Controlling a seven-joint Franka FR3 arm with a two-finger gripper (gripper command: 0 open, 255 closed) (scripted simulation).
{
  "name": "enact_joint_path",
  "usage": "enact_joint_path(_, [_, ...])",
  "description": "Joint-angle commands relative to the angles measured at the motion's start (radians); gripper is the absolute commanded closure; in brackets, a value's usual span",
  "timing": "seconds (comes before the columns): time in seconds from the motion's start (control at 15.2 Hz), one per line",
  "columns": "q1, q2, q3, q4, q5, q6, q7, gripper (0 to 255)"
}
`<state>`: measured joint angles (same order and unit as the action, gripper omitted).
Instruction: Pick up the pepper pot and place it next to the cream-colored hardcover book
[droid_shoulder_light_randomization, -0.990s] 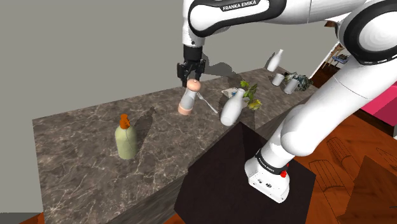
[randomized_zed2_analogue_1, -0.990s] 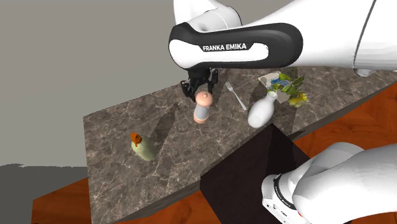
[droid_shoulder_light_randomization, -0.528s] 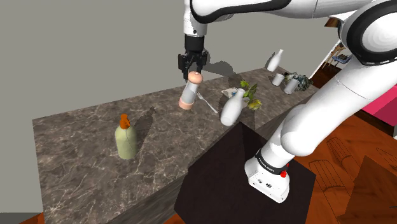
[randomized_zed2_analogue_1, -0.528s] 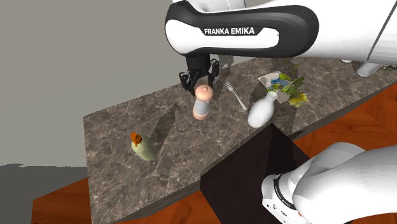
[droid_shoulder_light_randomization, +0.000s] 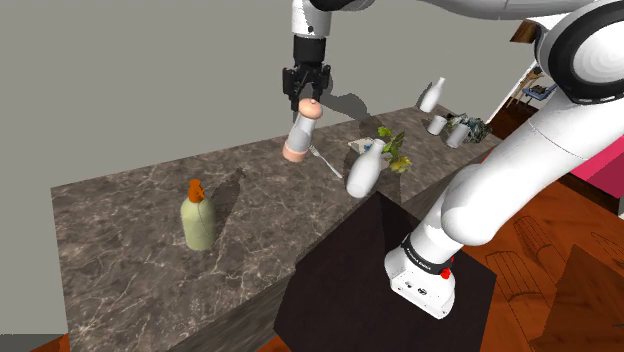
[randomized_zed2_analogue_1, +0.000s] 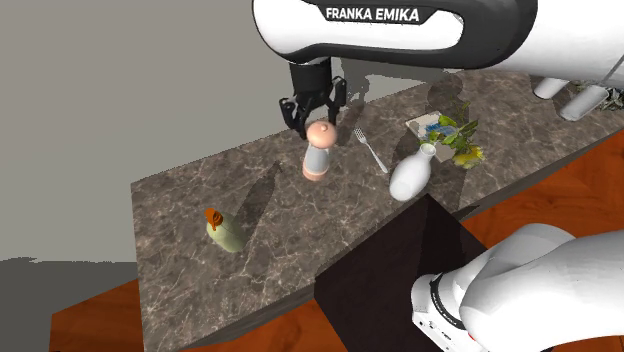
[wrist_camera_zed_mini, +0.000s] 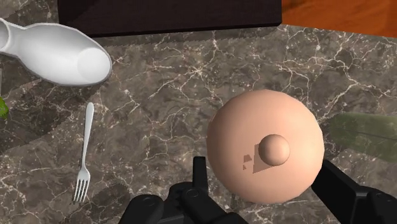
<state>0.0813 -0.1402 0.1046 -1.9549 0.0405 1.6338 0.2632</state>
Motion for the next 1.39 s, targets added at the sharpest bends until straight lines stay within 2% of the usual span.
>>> enact_joint_path(0.0, [-0.001, 0.000, -0.001, 0.029, -0.001, -0.029, -0.001, 255])
enact_joint_path(0.33, [-0.001, 0.001, -0.002, 0.092, -0.001, -0.091, 0.001, 255])
enact_joint_path(0.79, [-0.072, -0.072, -0.096, -0.039, -0.043, -0.036, -0.160, 255])
enact_joint_path(1.32, [-0.156, -0.096, -0.211, -0.121, -0.105, 0.028, -0.342, 255])
